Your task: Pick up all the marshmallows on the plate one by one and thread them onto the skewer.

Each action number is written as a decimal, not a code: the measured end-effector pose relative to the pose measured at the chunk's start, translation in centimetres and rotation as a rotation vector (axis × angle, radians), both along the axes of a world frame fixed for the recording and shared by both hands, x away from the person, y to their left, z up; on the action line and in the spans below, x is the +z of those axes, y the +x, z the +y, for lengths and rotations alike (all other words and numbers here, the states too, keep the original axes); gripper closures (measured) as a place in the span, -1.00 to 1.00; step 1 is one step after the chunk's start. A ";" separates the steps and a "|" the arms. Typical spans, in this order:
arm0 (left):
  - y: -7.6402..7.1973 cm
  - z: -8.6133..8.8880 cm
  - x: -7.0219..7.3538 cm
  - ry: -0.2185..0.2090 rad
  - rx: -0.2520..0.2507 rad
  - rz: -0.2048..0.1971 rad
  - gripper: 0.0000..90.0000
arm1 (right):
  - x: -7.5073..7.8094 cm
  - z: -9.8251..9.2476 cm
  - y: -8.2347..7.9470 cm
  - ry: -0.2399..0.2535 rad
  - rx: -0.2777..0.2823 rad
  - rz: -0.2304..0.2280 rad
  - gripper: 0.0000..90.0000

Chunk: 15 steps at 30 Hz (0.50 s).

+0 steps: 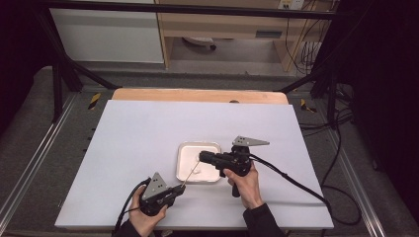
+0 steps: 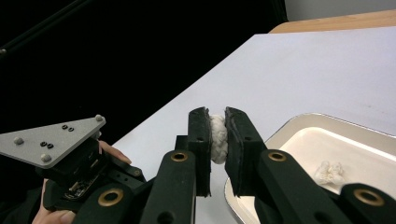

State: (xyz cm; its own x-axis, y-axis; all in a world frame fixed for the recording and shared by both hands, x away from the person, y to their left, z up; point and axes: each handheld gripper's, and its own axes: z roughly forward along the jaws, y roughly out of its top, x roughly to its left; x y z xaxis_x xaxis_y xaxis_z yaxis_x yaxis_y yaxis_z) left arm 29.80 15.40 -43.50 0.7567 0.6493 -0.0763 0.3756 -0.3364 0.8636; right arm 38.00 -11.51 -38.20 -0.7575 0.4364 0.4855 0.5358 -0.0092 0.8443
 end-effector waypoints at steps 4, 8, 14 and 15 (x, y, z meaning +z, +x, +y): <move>-0.1 0.0 0.1 -0.005 0.005 0.000 0.97 | 0.0 0.0 -0.1 0.001 -0.001 0.004 0.81; -0.1 0.0 0.1 -0.005 0.002 0.002 0.97 | -0.1 0.1 -0.1 0.004 0.002 0.003 0.81; -0.1 0.0 0.1 -0.001 -0.002 0.007 0.98 | -0.3 0.2 -0.2 -0.001 0.009 0.007 0.81; -0.1 0.1 0.1 -0.003 0.000 0.003 0.98 | -0.3 0.2 -0.2 -0.001 0.009 0.007 0.81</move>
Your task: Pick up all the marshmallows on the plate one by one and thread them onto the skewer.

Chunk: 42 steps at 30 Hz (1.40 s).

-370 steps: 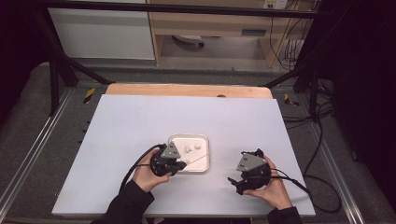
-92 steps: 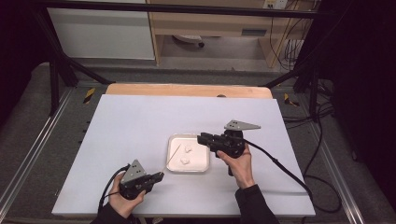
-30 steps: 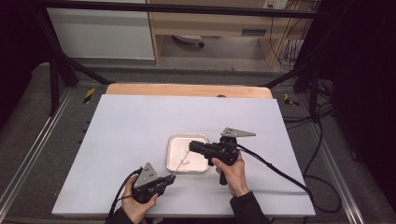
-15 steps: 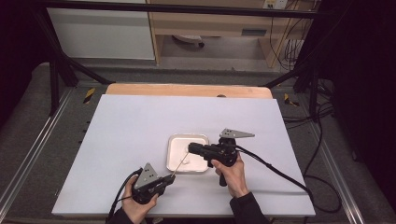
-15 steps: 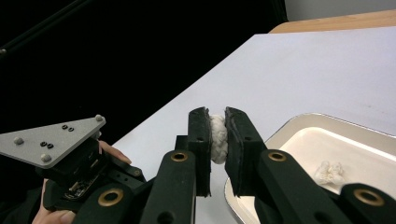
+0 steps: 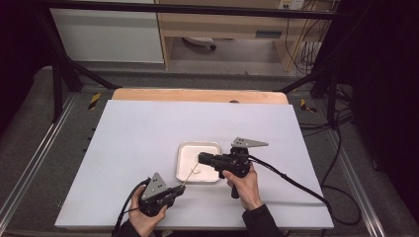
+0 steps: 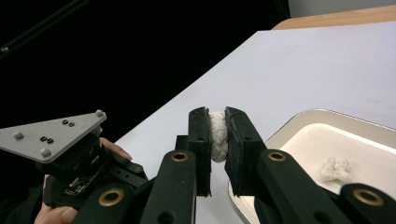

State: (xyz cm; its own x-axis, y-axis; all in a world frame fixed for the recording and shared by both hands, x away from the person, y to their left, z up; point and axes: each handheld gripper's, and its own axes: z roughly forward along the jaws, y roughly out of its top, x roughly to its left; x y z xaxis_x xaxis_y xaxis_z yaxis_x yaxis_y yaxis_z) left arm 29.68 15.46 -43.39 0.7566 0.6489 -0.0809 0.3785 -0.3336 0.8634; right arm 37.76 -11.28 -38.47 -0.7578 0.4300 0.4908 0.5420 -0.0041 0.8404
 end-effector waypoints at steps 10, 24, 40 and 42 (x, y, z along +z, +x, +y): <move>-0.1 0.0 0.1 0.003 -0.005 -0.010 0.97 | -0.1 0.1 -0.2 0.000 0.029 0.004 0.81; 0.2 0.0 0.8 -0.039 0.008 -0.034 0.97 | -1.6 2.8 -0.9 -0.052 0.125 0.033 0.79; 0.6 -0.3 0.6 -0.039 0.003 -0.006 0.97 | -2.5 3.4 -1.4 -0.106 0.137 0.049 0.73; 0.6 -0.2 0.6 -0.034 0.006 -0.005 0.97 | -2.0 3.1 -1.4 -0.103 0.110 0.016 0.47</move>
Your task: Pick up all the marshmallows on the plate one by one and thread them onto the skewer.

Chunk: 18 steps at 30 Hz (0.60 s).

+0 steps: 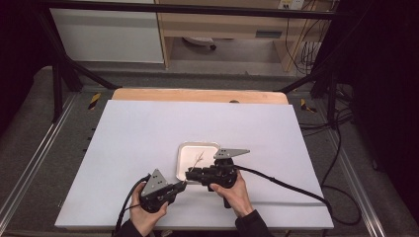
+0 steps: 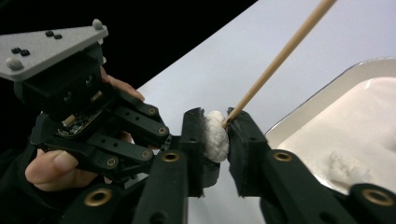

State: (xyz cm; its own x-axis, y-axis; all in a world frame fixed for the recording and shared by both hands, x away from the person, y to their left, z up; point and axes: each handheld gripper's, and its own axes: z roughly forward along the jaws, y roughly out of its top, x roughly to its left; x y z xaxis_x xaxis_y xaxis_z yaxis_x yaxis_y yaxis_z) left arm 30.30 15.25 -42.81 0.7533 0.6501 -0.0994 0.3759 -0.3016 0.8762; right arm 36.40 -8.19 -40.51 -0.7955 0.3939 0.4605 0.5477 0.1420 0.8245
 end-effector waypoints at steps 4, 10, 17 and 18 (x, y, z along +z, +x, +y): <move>0.1 0.3 -0.1 -0.007 0.005 0.009 0.97 | 0.8 -0.6 0.0 -0.012 -0.018 -0.039 0.27; 0.1 1.1 0.0 -0.010 0.016 0.009 0.97 | 1.4 -1.8 0.2 -0.091 -0.065 -0.101 -0.30; 0.1 2.3 0.1 -0.014 0.029 0.015 0.97 | 0.7 -2.4 1.1 -0.253 -0.095 -0.150 -0.83; 0.1 2.5 0.1 -0.013 0.031 0.016 0.97 | 0.6 -2.4 1.2 -0.272 -0.096 -0.158 -0.85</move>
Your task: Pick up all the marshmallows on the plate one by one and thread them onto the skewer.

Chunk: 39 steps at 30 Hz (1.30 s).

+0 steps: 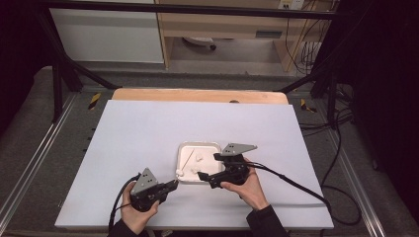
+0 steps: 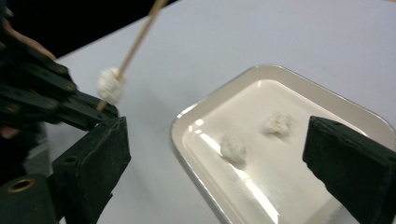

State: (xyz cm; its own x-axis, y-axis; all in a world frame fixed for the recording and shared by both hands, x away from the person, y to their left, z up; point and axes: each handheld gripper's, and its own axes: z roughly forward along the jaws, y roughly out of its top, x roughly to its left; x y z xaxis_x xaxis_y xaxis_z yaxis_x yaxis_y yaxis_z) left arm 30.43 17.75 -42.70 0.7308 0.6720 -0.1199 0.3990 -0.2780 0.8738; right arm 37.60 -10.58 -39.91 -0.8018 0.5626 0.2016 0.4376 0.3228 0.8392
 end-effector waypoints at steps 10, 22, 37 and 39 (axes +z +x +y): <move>0.1 1.2 -0.2 -0.009 0.020 0.010 0.97 | -0.8 0.3 1.8 -0.045 -0.063 -0.010 -0.93; 0.2 1.7 -0.3 -0.009 0.028 0.015 0.97 | -1.1 1.3 4.7 -0.082 -0.134 0.001 -0.98; 0.3 1.9 -0.4 -0.011 0.032 0.019 0.97 | -3.7 4.3 7.0 -0.148 -0.143 0.042 -0.52; 0.3 1.9 -0.4 -0.011 0.032 0.020 0.97 | -3.9 4.3 7.1 -0.155 -0.146 0.045 -0.38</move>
